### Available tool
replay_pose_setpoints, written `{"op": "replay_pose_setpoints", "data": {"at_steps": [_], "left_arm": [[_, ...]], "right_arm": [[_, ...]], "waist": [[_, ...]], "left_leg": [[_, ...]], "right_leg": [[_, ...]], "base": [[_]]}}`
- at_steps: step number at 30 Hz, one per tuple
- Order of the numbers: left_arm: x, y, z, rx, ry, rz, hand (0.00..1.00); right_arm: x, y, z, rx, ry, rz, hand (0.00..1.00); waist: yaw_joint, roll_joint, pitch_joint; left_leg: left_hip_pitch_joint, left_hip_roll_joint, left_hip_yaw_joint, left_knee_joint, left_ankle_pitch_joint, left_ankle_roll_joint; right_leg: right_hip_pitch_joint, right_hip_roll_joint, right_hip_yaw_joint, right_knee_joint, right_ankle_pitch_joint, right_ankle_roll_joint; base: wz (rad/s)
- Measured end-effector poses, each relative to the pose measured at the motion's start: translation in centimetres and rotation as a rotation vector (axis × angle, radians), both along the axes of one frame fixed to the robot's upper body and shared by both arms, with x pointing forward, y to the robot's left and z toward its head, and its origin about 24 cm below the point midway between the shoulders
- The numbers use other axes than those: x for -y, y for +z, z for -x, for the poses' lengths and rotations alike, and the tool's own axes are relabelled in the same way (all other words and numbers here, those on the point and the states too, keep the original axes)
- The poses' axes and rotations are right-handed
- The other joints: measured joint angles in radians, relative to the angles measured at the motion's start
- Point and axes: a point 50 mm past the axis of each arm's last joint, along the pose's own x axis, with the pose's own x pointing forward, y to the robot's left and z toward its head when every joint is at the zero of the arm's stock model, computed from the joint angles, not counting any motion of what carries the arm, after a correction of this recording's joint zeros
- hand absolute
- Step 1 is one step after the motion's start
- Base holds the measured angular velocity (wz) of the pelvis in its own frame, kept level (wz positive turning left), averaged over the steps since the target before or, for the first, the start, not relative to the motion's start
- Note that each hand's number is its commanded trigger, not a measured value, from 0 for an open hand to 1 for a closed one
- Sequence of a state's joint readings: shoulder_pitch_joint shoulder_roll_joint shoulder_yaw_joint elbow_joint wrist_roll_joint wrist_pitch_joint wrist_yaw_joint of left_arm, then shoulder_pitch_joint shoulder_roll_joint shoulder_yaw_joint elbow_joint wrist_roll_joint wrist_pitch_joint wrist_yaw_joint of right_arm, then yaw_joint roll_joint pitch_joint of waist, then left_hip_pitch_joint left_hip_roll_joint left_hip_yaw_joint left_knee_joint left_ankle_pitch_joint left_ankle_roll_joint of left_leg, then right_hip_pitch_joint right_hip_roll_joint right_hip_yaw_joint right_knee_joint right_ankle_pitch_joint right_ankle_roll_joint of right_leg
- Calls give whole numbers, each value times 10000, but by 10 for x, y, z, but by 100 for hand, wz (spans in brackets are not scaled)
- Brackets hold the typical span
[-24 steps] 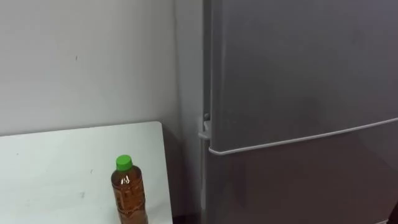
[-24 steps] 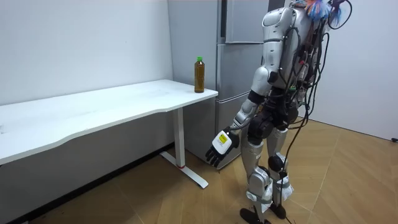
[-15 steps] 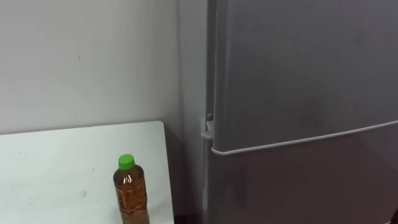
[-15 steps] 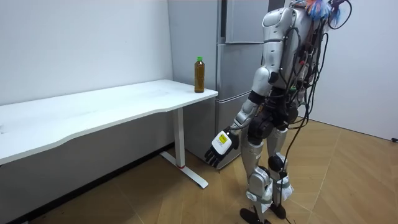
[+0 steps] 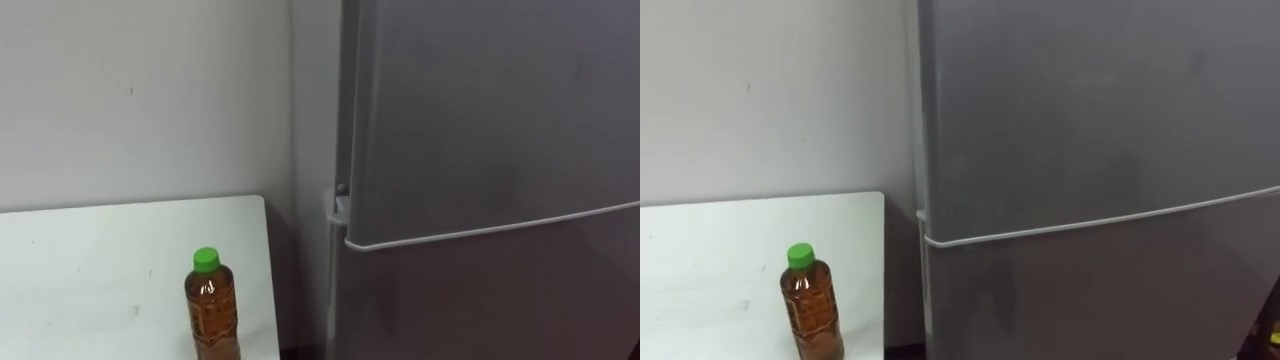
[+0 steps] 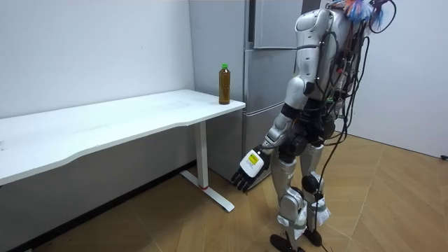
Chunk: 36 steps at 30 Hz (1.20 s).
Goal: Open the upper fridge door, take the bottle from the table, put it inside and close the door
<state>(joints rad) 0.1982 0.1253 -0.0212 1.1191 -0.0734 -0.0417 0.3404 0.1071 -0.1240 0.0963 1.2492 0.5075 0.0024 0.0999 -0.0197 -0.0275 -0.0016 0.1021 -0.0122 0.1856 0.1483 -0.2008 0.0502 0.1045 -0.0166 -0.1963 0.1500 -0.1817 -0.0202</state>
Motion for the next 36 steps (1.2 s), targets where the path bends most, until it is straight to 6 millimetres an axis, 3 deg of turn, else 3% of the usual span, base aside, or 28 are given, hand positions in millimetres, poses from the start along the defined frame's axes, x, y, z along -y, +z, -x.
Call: {"op": "replay_pose_setpoints", "data": {"at_steps": [7,12,21,23,29,36], "left_arm": [[-18,6,-3,1076,3651,-98,0],[-31,13,-9,1786,4973,-658,0],[-60,41,-40,4370,7436,-1865,0],[-66,52,-50,5120,7728,-2088,0],[-82,81,-81,6780,7874,-2864,0],[-89,142,-126,10080,7571,-3094,0]], "right_arm": [[4,1,3,16,-102,95,0],[9,2,5,6,-357,196,0],[15,3,5,64,-180,557,0],[18,4,6,152,-395,640,0],[23,7,-1,458,-135,900,0],[22,7,2,498,-42,1003,0]], "waist": [[141,249,14],[229,485,32],[249,660,20],[292,708,-19],[266,747,-35],[269,907,-50]], "left_leg": [[187,5,-1,25,-40,12],[347,-2,-5,12,-62,21],[258,-10,-90,48,-59,18],[281,-15,-137,43,-59,18],[286,-34,-259,29,-62,15],[282,-29,-262,33,-82,12]], "right_leg": [[163,-4,30,4,-8,8],[289,-12,67,24,-16,16],[219,-9,20,29,-22,10],[206,-6,16,29,-22,8],[239,14,-4,25,-20,6],[227,10,20,52,-21,6]], "base": [[-1],[-5],[2],[0],[-1],[0]]}}
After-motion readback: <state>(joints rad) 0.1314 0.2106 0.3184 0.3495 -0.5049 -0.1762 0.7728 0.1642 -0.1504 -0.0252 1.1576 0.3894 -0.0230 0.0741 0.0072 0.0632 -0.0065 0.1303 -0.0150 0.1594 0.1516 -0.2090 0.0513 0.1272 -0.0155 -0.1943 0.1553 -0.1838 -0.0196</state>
